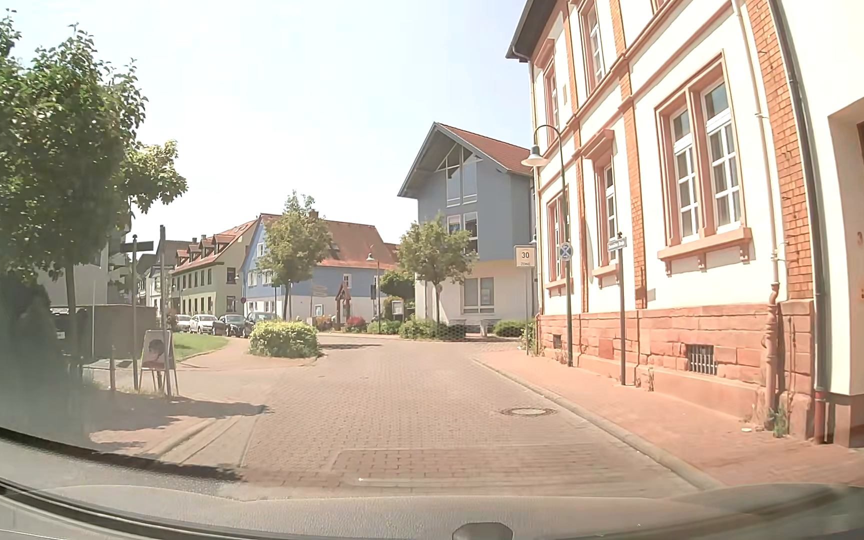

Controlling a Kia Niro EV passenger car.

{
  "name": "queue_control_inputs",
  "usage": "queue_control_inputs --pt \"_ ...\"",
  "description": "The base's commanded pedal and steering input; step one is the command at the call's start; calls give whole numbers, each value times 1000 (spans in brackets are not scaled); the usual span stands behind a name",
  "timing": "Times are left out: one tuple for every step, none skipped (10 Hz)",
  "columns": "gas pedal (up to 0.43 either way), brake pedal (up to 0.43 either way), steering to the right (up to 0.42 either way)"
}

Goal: Follow the waypoints while adhering to traffic rules and regulations

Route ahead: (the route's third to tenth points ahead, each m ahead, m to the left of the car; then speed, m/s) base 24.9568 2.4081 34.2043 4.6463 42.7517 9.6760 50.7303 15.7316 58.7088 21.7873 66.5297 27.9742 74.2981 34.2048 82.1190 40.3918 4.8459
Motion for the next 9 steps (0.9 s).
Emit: queue_control_inputs --pt "8 0 9" --pt "8 0 3" --pt "8 0 -2" --pt "8 0 -5" --pt "8 0 -7" --pt "8 0 -8" --pt "0 0 -8" --pt "0 0 -8" --pt "0 0 -8"
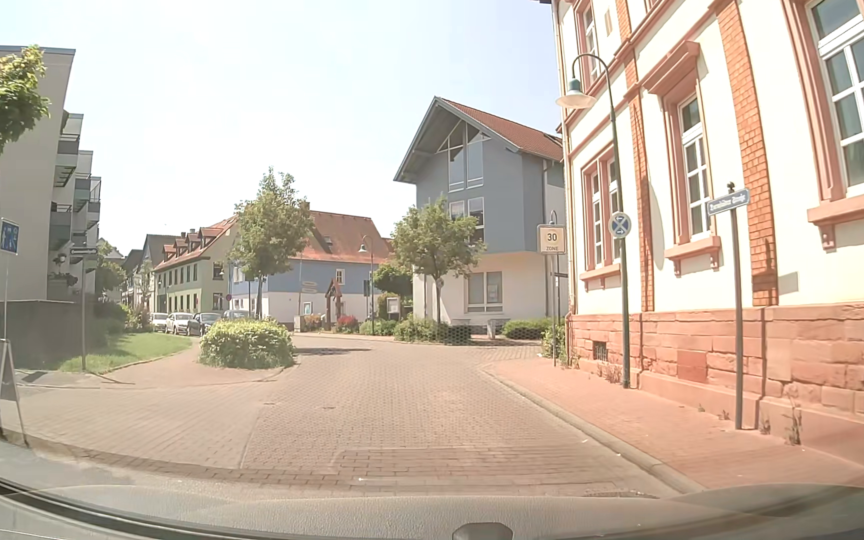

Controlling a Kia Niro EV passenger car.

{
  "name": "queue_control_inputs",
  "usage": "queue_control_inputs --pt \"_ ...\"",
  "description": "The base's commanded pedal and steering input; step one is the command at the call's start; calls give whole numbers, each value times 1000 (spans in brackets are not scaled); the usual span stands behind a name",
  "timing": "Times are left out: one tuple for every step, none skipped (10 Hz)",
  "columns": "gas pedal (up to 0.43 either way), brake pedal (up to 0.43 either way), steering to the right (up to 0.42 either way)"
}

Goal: Follow the waypoints while adhering to traffic rules and regulations

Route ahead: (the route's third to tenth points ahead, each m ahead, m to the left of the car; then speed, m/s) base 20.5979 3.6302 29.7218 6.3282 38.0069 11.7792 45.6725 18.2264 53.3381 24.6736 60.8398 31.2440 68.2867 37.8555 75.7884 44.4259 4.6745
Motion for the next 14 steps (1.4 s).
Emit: queue_control_inputs --pt "0 0 -8" --pt "0 0 -9" --pt "0 0 -11" --pt "0 0 -14" --pt "0 0 -18" --pt "0 0 -19" --pt "0 0 -22" --pt "0 0 -26" --pt "0 0 -30" --pt "0 0 -34" --pt "0 24 -40" --pt "0 61 -45" --pt "0 91 -48" --pt "0 134 -50"
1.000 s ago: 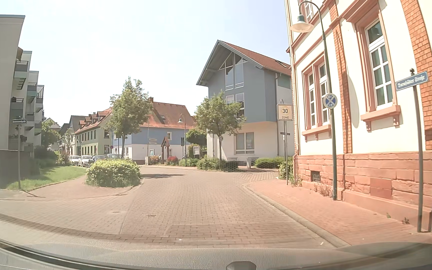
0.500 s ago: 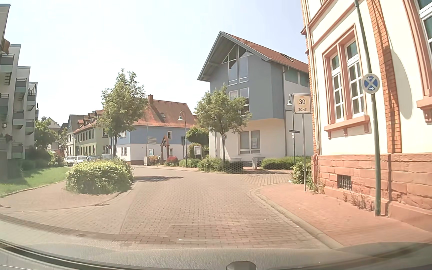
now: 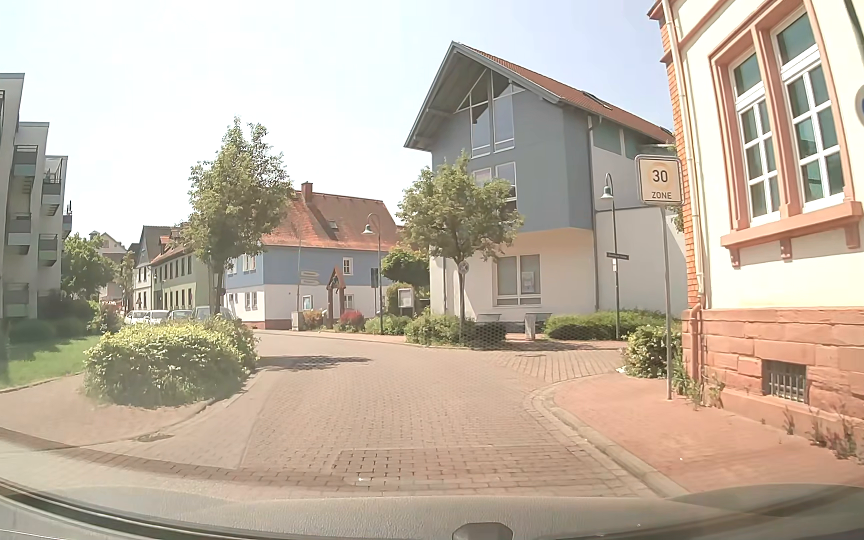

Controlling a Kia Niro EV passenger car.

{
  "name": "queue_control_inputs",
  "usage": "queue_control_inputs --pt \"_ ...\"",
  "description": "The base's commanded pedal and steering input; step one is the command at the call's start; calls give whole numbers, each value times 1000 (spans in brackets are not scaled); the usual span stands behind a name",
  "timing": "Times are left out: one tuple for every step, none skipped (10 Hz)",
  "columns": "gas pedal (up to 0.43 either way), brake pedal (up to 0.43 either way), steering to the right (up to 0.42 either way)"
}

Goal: Follow the waypoints while adhering to traffic rules and regulations

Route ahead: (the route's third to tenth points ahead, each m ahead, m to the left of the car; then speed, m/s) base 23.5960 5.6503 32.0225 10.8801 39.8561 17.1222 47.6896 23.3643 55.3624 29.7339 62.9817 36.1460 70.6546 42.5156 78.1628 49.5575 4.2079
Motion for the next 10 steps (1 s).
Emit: queue_control_inputs --pt "0 140 -52" --pt "0 140 -52" --pt "0 146 -52" --pt "0 152 -52" --pt "0 152 -52" --pt "0 159 -50" --pt "0 165 -46" --pt "0 165 -43" --pt "0 171 -39" --pt "0 165 -35"
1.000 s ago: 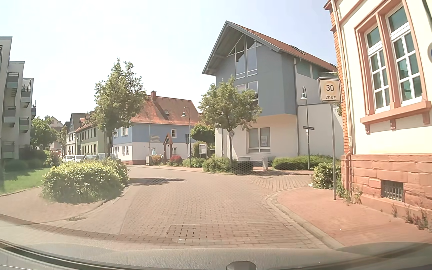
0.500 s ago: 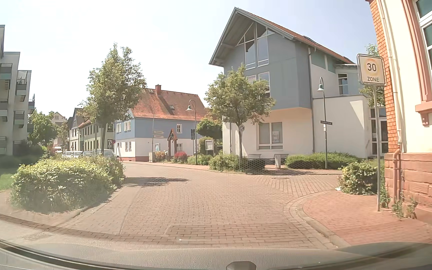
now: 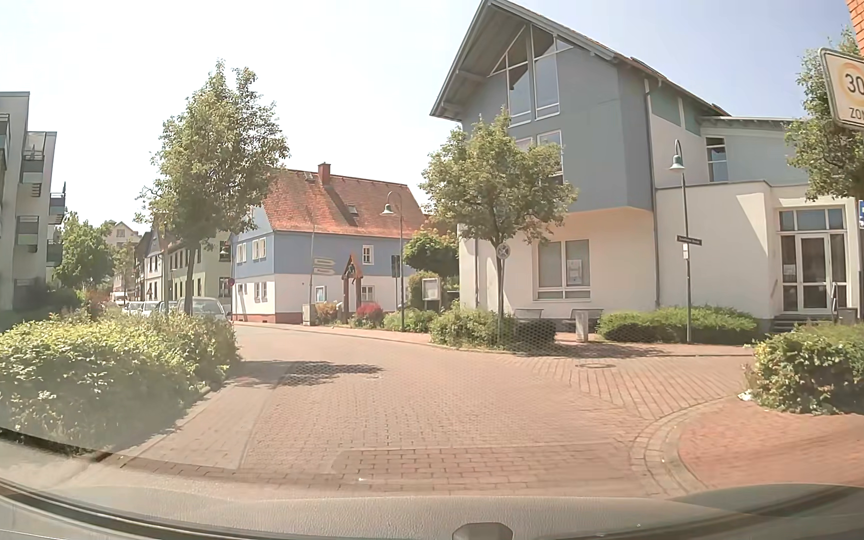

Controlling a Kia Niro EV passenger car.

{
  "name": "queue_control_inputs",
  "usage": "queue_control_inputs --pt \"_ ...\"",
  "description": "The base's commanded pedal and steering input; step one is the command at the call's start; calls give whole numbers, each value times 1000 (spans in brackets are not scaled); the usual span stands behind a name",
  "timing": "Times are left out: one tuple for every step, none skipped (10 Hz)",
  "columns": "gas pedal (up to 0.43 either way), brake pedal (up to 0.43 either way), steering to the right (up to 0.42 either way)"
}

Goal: Follow the waypoints while adhering to traffic rules and regulations

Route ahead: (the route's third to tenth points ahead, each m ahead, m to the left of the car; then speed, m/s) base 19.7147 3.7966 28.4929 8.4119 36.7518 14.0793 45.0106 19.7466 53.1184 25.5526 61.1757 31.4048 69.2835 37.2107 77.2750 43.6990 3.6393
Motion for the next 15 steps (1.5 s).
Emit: queue_control_inputs --pt "0 165 -32" --pt "0 165 -28" --pt "0 165 -27" --pt "0 165 -28" --pt "0 165 -32" --pt "0 165 -34" --pt "0 177 -36" --pt "0 177 -37" --pt "0 171 -38" --pt "0 171 -38" --pt "0 165 -38" --pt "0 159 -38" --pt "0 61 -38" --pt "0 0 -41" --pt "0 0 -47"
